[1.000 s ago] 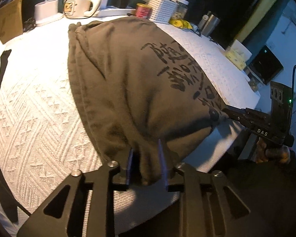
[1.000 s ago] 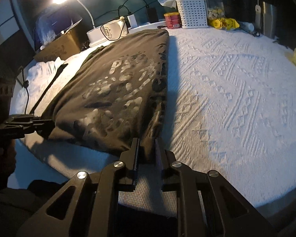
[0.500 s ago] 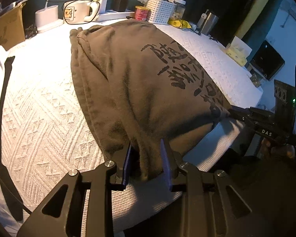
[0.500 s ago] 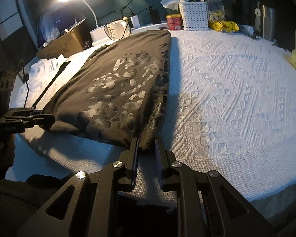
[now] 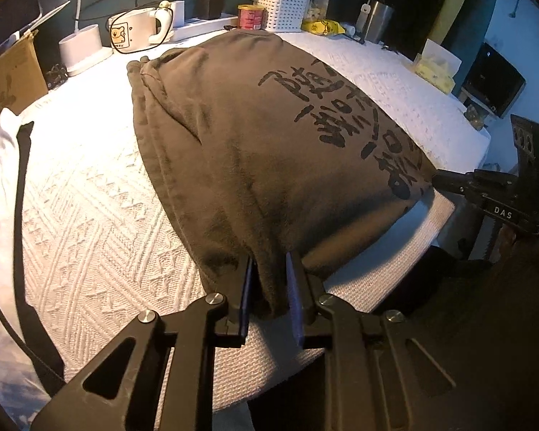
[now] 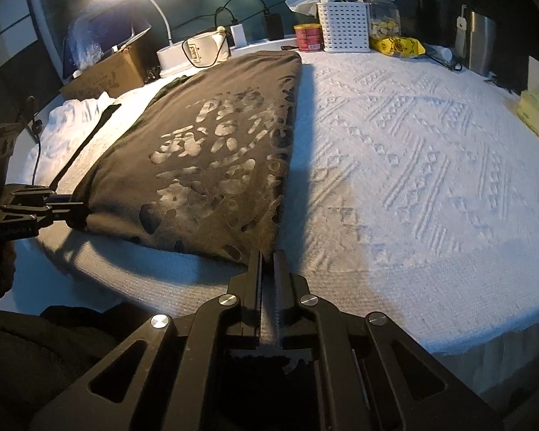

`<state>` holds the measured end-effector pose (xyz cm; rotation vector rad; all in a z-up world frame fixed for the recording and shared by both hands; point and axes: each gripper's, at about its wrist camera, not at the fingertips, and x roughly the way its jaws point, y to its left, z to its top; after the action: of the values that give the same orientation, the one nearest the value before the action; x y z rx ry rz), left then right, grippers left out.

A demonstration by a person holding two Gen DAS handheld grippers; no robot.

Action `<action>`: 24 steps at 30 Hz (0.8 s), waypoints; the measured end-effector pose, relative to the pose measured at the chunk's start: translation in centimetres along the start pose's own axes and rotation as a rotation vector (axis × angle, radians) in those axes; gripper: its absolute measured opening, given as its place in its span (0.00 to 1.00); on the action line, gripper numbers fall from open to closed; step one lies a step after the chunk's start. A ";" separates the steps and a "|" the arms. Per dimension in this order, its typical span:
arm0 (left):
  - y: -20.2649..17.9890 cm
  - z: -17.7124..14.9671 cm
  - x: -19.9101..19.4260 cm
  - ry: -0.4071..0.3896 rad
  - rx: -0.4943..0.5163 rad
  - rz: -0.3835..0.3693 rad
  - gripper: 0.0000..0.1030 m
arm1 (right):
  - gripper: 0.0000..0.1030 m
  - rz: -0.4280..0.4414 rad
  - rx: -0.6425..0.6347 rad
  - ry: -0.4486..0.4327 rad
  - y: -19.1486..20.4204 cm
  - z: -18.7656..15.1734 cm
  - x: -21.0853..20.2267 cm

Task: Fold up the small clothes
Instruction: 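Open both grippers and release the strip end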

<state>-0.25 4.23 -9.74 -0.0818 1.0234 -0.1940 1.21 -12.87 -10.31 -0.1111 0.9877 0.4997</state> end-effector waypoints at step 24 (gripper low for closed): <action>4.4 6.0 0.1 -0.069 -0.147 0.113 0.62 | 0.08 -0.055 0.120 0.014 -5.2 7.3 1.2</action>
<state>5.42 8.39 -7.41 -0.1630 0.9697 -0.0131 9.70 -14.79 -7.92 -0.0343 1.0228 0.3890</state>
